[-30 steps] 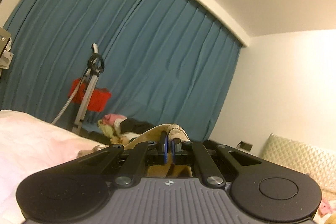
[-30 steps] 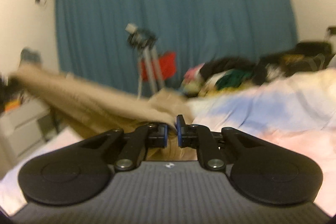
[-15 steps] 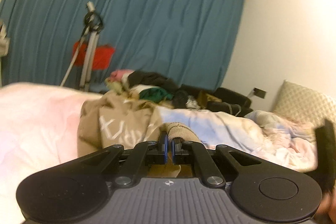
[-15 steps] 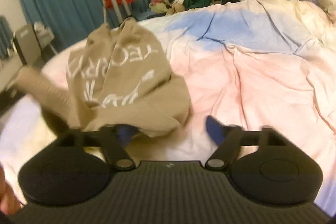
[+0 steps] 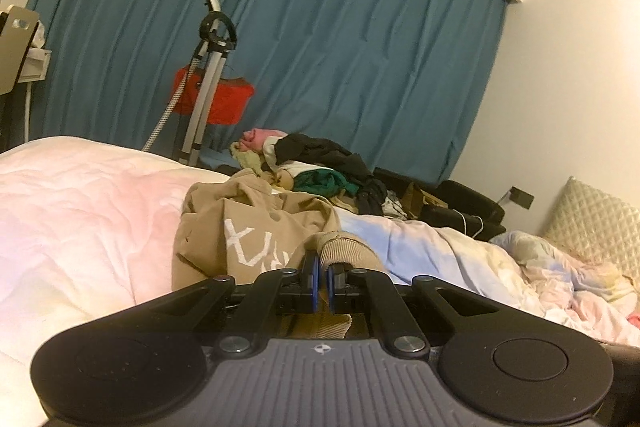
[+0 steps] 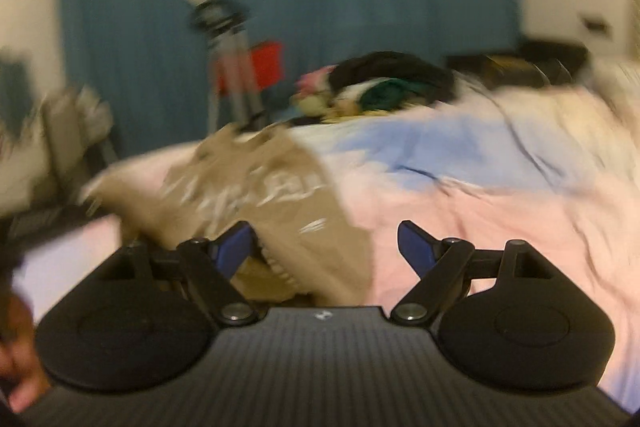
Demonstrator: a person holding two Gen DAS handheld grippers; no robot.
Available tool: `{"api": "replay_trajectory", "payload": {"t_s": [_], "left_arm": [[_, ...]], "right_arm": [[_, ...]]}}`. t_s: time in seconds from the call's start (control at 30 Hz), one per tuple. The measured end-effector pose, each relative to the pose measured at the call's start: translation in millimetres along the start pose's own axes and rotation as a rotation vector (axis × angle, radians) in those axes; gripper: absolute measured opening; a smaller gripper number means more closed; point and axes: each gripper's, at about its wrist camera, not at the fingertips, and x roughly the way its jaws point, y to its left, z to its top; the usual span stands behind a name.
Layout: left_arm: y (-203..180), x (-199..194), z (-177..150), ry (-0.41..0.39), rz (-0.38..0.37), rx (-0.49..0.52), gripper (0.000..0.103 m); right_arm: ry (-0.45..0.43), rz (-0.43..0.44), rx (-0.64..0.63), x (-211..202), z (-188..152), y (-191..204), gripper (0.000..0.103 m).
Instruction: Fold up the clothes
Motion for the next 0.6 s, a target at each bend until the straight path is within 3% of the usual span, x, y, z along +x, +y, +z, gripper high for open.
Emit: {"api": "replay_trajectory", "payload": {"t_s": [0.17,0.27,0.37,0.43,0.53,0.6], "left_arm": [[-2.0,2.4,-0.4,0.015,-0.003,0.004,0.005],[-5.4,1.3,-2.8,0.018,-0.006,0.018,0.005],[-7.3,0.8,-3.7,0.015,-0.008,0.028,0.005],[-7.4,0.0,-4.3,0.012,-0.006,0.025,0.005],[-5.3,-2.0,-3.2,0.006,-0.004,0.009,0.005],[-5.4,-2.8,-1.9,0.001,0.000,0.004,0.005]], "right_arm": [[0.062,-0.156,0.303,5.6,2.4,-61.4,0.082],[0.052,-0.113,0.320,5.0,4.0,-60.8,0.084],[0.033,0.048,0.176,0.6,2.5,-23.2,0.084],[0.032,0.144,0.015,-0.9,-3.7,11.7,0.082],[0.029,0.216,-0.226,5.0,-25.0,61.1,0.082],[0.041,0.205,-0.320,14.5,-36.7,78.1,0.082]]}}
